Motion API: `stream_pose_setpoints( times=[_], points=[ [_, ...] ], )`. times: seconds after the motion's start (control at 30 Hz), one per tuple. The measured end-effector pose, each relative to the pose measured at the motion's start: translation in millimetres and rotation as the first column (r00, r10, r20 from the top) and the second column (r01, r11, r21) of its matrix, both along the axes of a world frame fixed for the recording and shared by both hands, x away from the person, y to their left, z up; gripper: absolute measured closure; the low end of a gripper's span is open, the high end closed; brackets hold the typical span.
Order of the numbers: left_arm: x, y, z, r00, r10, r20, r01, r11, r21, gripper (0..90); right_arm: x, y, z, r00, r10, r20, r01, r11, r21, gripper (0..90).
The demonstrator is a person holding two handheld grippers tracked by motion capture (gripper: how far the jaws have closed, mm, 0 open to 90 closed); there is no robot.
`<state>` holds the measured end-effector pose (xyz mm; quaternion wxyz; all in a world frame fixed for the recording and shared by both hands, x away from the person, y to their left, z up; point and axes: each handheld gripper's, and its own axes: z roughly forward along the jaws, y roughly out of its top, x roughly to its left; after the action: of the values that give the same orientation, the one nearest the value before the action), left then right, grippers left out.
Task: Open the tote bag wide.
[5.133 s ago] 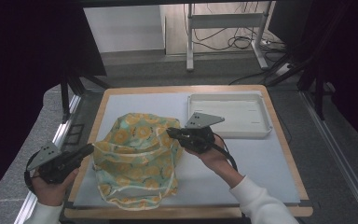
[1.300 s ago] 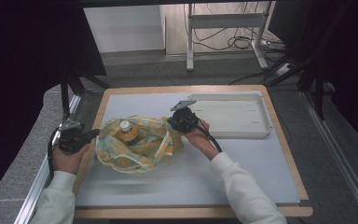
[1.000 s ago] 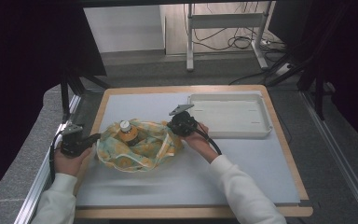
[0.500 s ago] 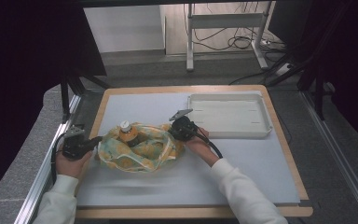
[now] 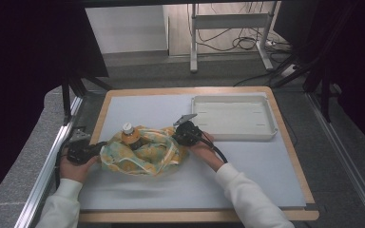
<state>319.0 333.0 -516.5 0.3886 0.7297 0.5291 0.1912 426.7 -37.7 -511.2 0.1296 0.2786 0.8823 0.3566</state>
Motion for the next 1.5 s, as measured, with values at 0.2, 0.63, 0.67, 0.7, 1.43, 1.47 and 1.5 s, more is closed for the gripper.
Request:
stream_pose_setpoints(
  times=[0.2,0.63,0.67,0.7,1.43,1.47,1.5],
  points=[
    [-5.9,4.8,12.5,0.9959,0.054,0.073,-0.052,0.9982,-0.029,50.6,0.9,-10.3,19.4,0.9982,-0.021,0.056,0.016,0.9966,0.08,51.6],
    [-36.1,18.7,52.1,0.9845,0.014,0.175,0.01,0.9906,-0.137,30.7,-15.5,-30.2,70.1,0.9934,-0.031,0.11,0.0,0.9629,0.27,39.6],
    [-37.6,16.1,54.6,0.9834,-0.005,0.181,0.03,0.99,-0.138,33.7,-17.4,-29.8,71.8,0.9932,-0.026,0.114,-0.006,0.9622,0.272,39.5],
    [-38.6,12.7,56.8,0.9821,-0.023,0.187,0.048,0.9897,-0.135,37.6,-20.0,-29.3,74.1,0.9929,-0.018,0.117,-0.015,0.961,0.276,39.7],
    [-43.8,-33.9,64.8,0.974,-0.145,0.174,0.162,0.9828,-0.088,88.5,-56.4,-18.0,84.6,0.9869,0.099,0.127,-0.134,0.9412,0.31,86.5],
    [-43.4,-35.7,63.7,0.9736,-0.149,0.173,0.166,0.9822,-0.088,88.6,-57.0,-16.5,83.8,0.9868,0.102,0.126,-0.137,0.9415,0.308,86.7],
    [-43.1,-36.4,63.0,0.9735,-0.153,0.17,0.169,0.9818,-0.086,88.5,-57.8,-14.6,82.6,0.9868,0.107,0.121,-0.14,0.9418,0.306,86.8]
  ],
)
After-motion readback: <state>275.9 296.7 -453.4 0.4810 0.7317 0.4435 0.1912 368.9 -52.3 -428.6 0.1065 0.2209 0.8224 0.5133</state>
